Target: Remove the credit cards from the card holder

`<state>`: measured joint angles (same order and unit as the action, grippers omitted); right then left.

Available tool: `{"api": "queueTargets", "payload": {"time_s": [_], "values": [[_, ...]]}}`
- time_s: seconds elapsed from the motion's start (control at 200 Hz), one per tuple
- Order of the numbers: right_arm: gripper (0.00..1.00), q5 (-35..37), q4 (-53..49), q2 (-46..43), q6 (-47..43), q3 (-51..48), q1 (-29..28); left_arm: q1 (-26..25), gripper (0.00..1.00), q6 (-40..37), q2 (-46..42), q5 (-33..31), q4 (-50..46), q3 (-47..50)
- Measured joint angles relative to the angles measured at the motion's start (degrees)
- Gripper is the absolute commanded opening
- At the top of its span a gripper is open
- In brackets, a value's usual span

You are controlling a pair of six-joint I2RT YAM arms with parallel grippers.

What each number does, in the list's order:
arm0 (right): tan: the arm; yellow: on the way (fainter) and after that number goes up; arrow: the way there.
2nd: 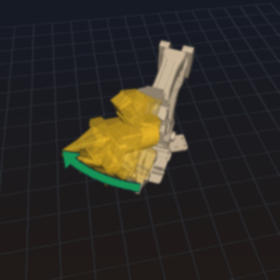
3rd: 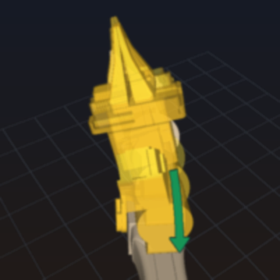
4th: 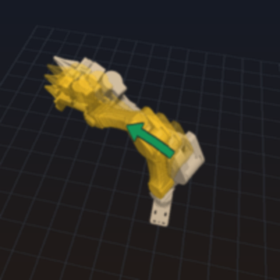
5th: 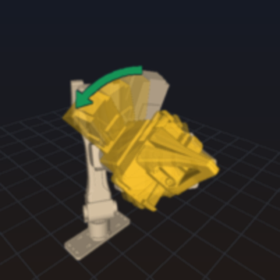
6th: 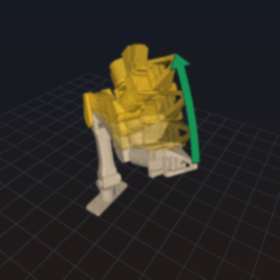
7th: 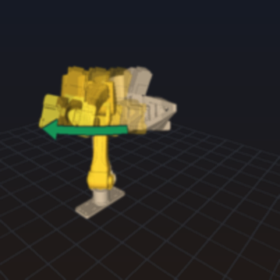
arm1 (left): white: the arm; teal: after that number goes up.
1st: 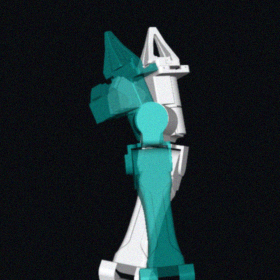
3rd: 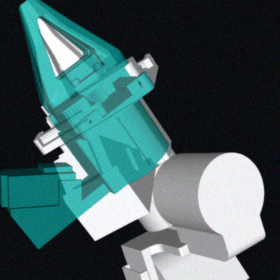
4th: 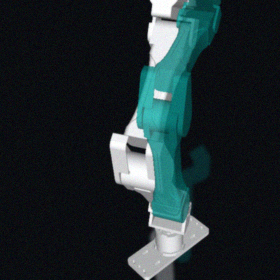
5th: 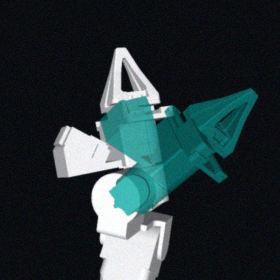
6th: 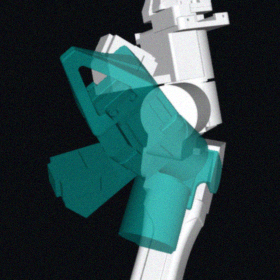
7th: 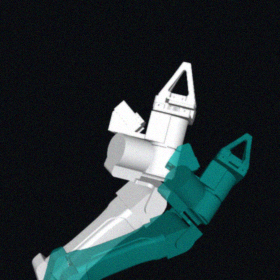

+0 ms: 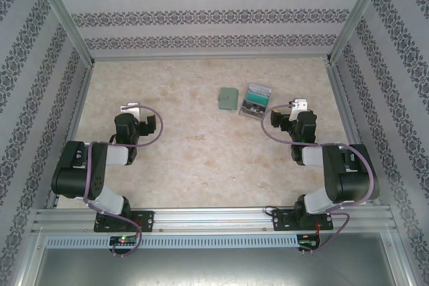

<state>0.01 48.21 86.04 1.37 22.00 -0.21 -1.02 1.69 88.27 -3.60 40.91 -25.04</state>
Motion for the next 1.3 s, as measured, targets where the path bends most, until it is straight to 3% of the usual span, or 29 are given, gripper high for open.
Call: {"api": "queueTargets", "payload": {"time_s": [0.18, 0.335, 0.49, 0.615, 0.859, 1.034, 1.189, 1.304], "values": [[0.98, 4.4, -5.1, -5.0, 1.5, 0.2, 0.0, 0.0, 1.00, 3.2, -3.4, -6.9, -19.3, -14.7], [0.98, 9.4, -11.0, -12.8, 4.9, 1.5, 0.0, 0.0, 0.99, 13.3, -6.0, -10.3, -37.5, -29.7], [0.98, 13.5, -19.0, -19.6, 16.2, 4.9, 2.2, 0.0, 1.00, 22.5, -1.6, -9.6, -54.5, -48.1], [0.98, 12.2, -24.3, -20.5, 22.2, 8.3, 4.3, -1.4, 0.99, 27.1, 1.5, -6.9, -60.6, -53.7], [0.98, 7.4, -32.6, -24.5, 25.6, 9.6, 4.1, -15.3, 0.93, 29.4, 16.7, -5.2, -70.2, -66.1], [0.98, 5.9, -37.2, -25.7, 25.9, 11.8, 1.8, -24.8, 0.77, 28.6, 28.8, -4.4, -74.5, -77.6], [0.98, 5.5, -39.9, -25.8, 25.2, 12.9, -0.8, -29.9, 0.63, 27.0, 38.6, -3.9, -78.3, -88.0], [0.98, 5.5, -41.0, -25.7, 24.8, 13.5, -1.7, -32.3, 0.60, 25.7, 46.6, -3.7, -80.7, -97.3]]}}
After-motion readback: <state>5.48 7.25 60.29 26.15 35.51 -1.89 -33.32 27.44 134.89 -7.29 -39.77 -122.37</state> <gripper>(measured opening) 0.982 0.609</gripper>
